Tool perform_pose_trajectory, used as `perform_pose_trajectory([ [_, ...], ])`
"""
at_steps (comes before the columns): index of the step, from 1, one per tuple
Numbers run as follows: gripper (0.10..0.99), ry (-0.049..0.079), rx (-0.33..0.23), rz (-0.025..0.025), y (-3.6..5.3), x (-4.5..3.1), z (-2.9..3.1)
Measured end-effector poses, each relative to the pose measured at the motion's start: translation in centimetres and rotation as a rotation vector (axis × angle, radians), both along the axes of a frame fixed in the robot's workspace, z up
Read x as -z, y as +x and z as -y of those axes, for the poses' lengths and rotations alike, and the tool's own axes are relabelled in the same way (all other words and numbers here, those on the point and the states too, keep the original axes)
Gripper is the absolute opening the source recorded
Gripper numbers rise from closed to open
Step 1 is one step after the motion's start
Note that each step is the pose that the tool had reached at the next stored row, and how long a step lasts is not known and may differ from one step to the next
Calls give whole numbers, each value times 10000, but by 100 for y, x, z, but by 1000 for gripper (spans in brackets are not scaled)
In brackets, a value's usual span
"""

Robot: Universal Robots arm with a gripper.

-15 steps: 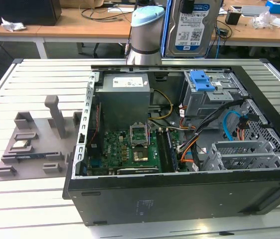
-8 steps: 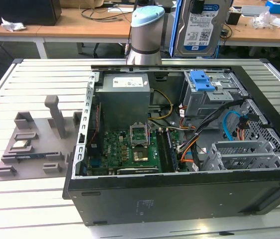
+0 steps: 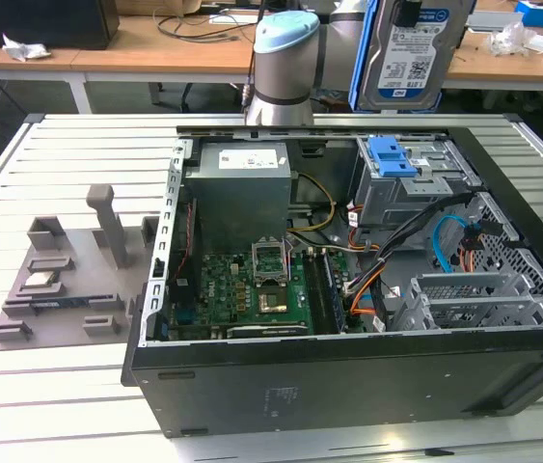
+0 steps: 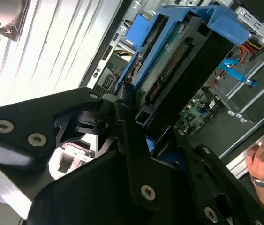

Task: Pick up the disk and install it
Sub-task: 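Pick up the disk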

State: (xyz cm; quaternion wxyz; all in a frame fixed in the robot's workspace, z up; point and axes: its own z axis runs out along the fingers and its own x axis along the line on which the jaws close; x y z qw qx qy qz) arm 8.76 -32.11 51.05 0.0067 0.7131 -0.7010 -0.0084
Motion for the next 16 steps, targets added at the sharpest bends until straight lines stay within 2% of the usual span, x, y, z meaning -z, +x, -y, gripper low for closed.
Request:
perform_pose_trajectory([
  [3, 365, 0, 1, 0, 62, 0, -1],
  [8, 365, 1, 0, 0, 217, 2, -4],
  [11, 365, 0, 1, 0, 227, 2, -4],
  [13, 365, -2, 1, 0, 227, 1, 21],
  [16, 365, -1, 0, 0, 227, 1, 95],
])
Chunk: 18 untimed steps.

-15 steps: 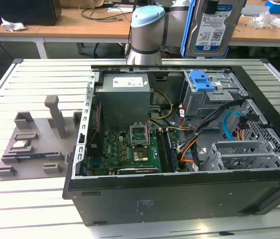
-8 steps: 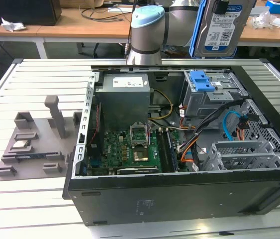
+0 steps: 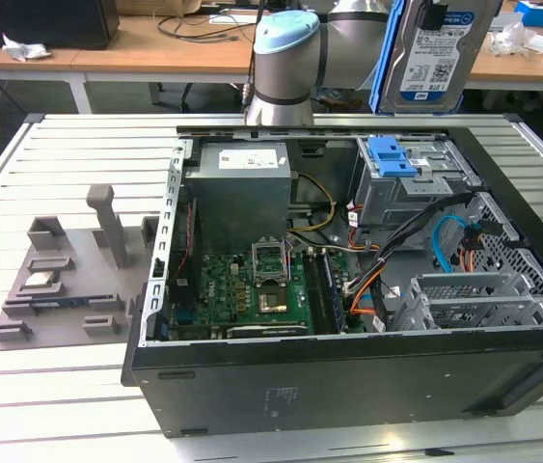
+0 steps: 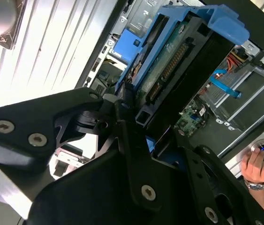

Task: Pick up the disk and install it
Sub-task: 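Pick up the disk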

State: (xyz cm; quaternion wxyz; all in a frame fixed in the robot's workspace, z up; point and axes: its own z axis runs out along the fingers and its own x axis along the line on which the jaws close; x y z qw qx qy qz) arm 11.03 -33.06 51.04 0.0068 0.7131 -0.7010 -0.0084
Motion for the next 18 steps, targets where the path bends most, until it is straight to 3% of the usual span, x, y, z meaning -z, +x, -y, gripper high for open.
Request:
perform_pose_trajectory([
  [4, 365, -1, 1, 1, 0, 0, 120],
  [14, 365, -14, 1, 1, 0, 2, 319],
  [18, 365, -21, 1, 0, 0, 3, 370],
])
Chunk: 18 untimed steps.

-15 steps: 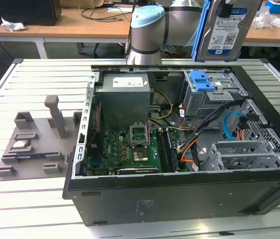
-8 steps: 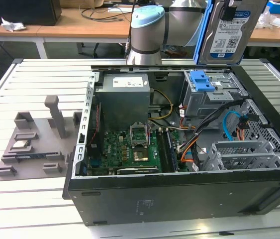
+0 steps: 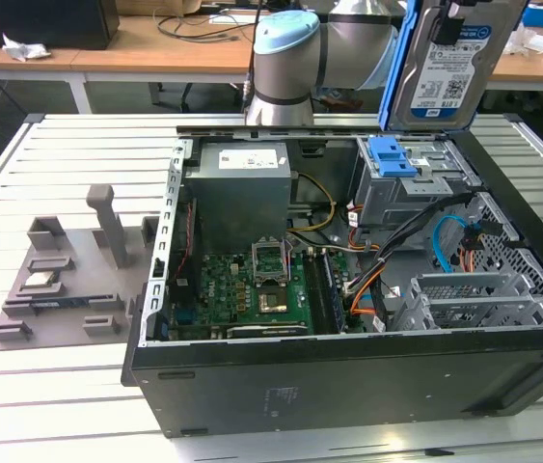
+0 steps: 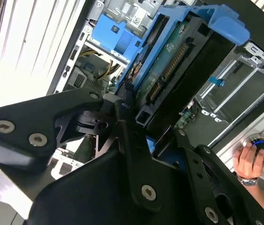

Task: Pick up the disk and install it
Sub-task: 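Pick up the disk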

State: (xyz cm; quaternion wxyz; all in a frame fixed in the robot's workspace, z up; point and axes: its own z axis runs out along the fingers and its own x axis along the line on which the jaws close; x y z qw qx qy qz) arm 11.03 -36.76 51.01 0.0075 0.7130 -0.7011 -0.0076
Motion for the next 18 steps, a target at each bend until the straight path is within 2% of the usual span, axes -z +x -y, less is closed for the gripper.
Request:
perform_pose_trajectory([
  [8, 365, -21, 0, 0, 0, 4, 106],
  [18, 365, -44, 0, 0, 0, 8, 190],
])
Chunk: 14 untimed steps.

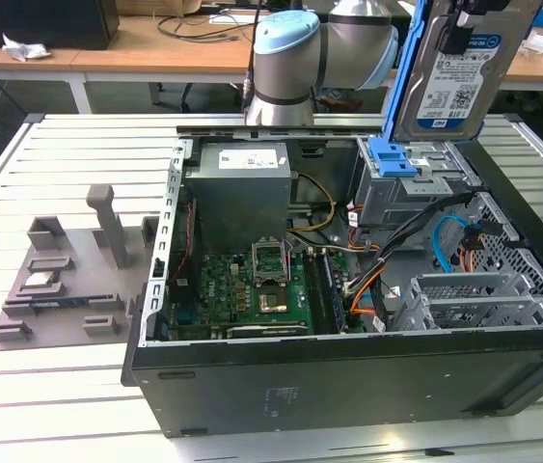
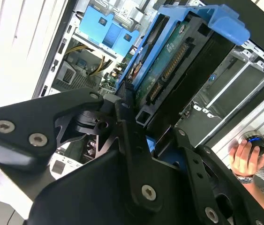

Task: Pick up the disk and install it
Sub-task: 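Pick up the disk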

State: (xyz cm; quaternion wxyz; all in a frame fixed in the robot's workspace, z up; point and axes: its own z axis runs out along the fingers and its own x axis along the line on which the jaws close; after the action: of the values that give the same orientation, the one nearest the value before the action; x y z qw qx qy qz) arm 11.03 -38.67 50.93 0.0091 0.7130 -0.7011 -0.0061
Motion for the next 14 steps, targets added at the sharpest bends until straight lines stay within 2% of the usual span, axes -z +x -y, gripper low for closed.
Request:
perform_pose_trajectory([
  [10, 365, -28, 0, 0, 0, 6, 67],
  [14, 365, -25, 0, 0, 0, 14, 114],
])
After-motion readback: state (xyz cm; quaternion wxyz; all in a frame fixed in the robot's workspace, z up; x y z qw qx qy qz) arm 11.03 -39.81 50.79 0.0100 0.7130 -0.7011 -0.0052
